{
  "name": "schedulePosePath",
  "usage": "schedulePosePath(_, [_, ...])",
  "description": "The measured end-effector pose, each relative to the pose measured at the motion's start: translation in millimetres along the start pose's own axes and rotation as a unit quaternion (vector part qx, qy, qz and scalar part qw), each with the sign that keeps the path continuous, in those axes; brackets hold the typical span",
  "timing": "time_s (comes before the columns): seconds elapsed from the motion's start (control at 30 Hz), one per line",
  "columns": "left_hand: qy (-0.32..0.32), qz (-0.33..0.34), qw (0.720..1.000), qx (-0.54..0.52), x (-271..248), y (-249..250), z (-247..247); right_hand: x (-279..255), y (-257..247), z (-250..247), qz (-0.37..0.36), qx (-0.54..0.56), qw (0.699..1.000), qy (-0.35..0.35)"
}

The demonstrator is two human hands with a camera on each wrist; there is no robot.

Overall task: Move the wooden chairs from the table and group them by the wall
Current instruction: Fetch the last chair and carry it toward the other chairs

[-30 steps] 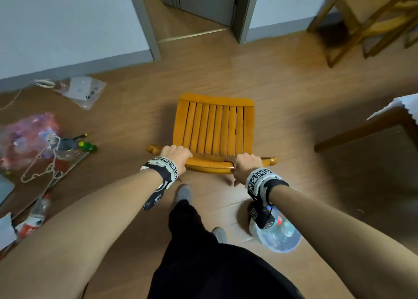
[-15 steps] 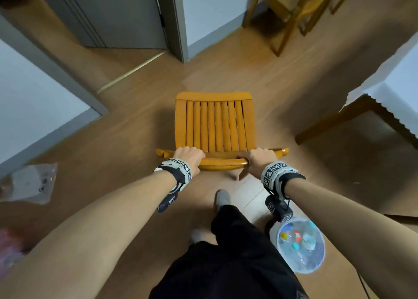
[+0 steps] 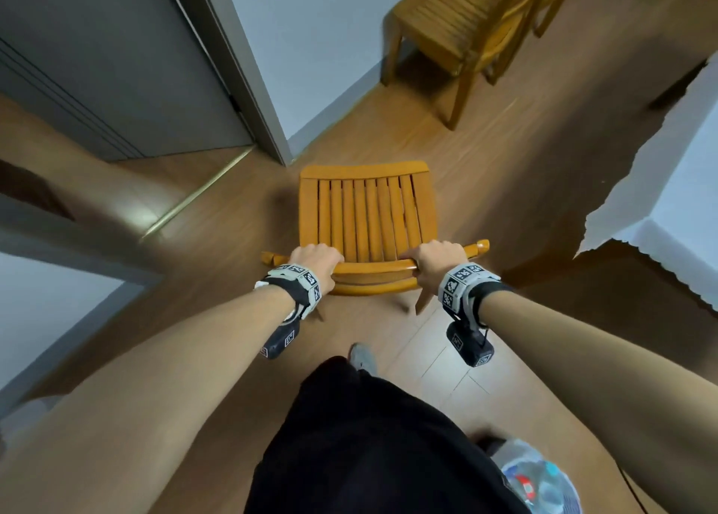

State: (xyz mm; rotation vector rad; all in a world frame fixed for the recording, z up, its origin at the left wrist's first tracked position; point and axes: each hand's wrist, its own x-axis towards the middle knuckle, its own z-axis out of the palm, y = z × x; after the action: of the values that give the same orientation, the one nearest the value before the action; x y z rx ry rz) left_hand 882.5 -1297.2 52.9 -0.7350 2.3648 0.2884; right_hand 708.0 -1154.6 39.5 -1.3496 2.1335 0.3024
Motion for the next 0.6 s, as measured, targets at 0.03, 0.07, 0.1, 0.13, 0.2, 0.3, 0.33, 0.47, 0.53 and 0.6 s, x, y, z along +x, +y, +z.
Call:
schedulePosePath(0.03, [-0.002,0.003,1.000,0.005,12.8,0.7,-10.1,10.6,6.1,-10.2,0.002,-0.006,1.000,-0.010])
schedulePosePath(0.07, [-0.006,0.006,1.000,0.009,25.6,1.1,-20.3,22.1,13.5,-19.8,0.005,-0.006,1.000,-0.015])
schedulePosePath(0.1, [-0.008,0.009,1.000,0.011,39.5,1.0,-29.0,33.5,21.6,-28.9,0.007,-0.004,1.000,-0.016])
schedulePosePath(0.13, [-0.006,0.013,1.000,0.014,54.1,0.2,-37.6,46.7,30.6,-37.6,0.006,-0.003,1.000,-0.013])
schedulePosePath(0.2, [-0.001,0.023,0.999,0.023,83.2,-0.5,-57.1,72.7,48.2,-55.8,0.001,-0.009,1.000,-0.010])
schedulePosePath(0.3, [0.003,0.026,0.999,0.022,132.4,-0.7,-95.2,119.4,76.6,-89.7,0.000,-0.020,1.000,0.010])
schedulePosePath(0.33, [0.003,0.024,1.000,0.017,149.7,-1.1,-108.8,136.9,87.1,-101.5,-0.003,-0.022,1.000,0.015])
schedulePosePath(0.47, [0.008,0.020,1.000,0.004,229.3,-4.6,-164.0,216.5,132.6,-153.5,-0.008,-0.011,1.000,0.015])
schedulePosePath(0.53, [0.012,0.009,1.000,-0.002,269.3,-4.8,-187.3,255.5,154.1,-177.6,-0.005,-0.009,1.000,0.016])
schedulePosePath(0.6, [0.004,-0.008,1.000,-0.014,305.2,-2.4,-212.1,290.3,174.0,-201.6,-0.009,-0.017,1.000,0.014])
